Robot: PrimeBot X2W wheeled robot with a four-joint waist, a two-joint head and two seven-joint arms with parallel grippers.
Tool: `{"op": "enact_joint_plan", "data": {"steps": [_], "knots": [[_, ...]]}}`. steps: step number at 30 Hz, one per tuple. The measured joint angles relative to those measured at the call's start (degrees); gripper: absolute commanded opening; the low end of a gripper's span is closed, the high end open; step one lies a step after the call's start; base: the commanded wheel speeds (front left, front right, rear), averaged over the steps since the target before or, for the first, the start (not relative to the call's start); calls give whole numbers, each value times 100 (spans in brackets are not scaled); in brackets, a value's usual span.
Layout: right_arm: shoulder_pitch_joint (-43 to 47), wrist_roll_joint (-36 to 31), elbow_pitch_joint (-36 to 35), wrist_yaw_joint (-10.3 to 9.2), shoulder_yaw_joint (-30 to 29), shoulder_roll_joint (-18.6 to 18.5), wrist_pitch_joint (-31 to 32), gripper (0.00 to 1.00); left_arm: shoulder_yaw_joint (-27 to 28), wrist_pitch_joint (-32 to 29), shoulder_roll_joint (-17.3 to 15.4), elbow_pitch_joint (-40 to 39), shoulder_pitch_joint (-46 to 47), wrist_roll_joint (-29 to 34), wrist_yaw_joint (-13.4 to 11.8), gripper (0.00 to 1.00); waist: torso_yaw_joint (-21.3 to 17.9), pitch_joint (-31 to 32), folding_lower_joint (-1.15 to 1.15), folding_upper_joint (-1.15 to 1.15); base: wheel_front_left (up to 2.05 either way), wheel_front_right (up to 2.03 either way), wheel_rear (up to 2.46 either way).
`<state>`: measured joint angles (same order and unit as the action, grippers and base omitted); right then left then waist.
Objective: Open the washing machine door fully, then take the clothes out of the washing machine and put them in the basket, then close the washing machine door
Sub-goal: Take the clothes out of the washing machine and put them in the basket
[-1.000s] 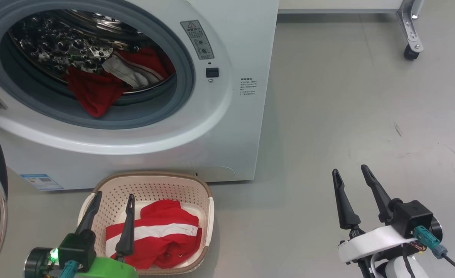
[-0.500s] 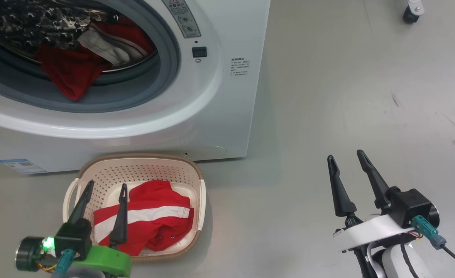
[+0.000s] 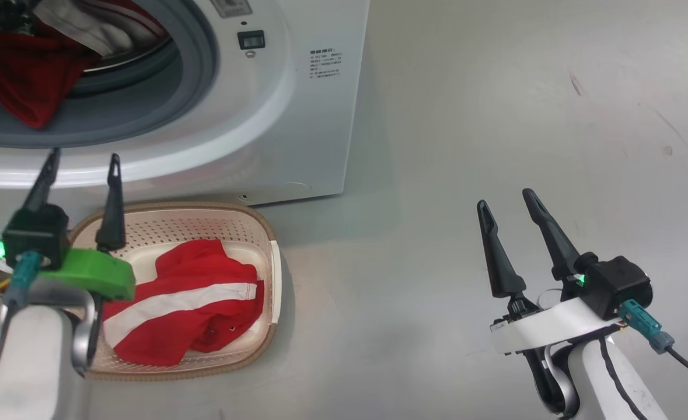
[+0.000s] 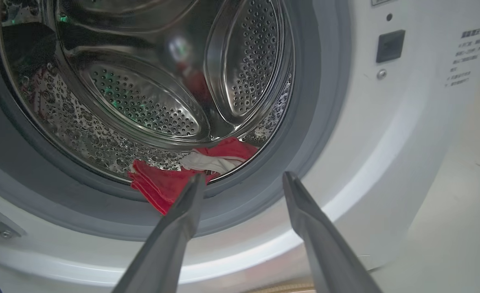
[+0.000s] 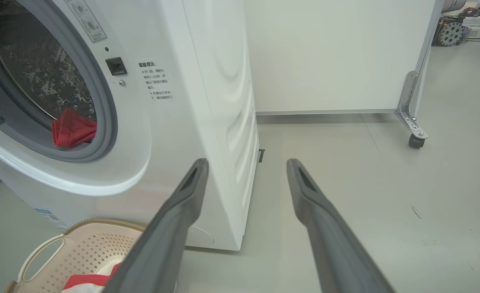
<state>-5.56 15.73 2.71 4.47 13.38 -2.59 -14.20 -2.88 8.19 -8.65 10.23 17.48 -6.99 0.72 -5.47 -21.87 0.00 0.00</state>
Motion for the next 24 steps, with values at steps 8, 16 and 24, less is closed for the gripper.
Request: {"op": "enact_joint_plan", "data": {"steps": [8,16,24], "knots": [[-284,197,-37,12,148,-1,0,100,176,-866,-644,553,943,315,-45,100,-287,-406,0,0,0,0,0],[-473,300,-48,11,283,-2,0,100,177,-1627,-1165,1167,1758,704,-45,100,-578,-732,0,0,0,0,0],[-632,480,-92,9,449,-1,0,100,42,-2206,-1759,1572,2452,1306,-45,100,-820,-1046,0,0,0,0,0]]}}
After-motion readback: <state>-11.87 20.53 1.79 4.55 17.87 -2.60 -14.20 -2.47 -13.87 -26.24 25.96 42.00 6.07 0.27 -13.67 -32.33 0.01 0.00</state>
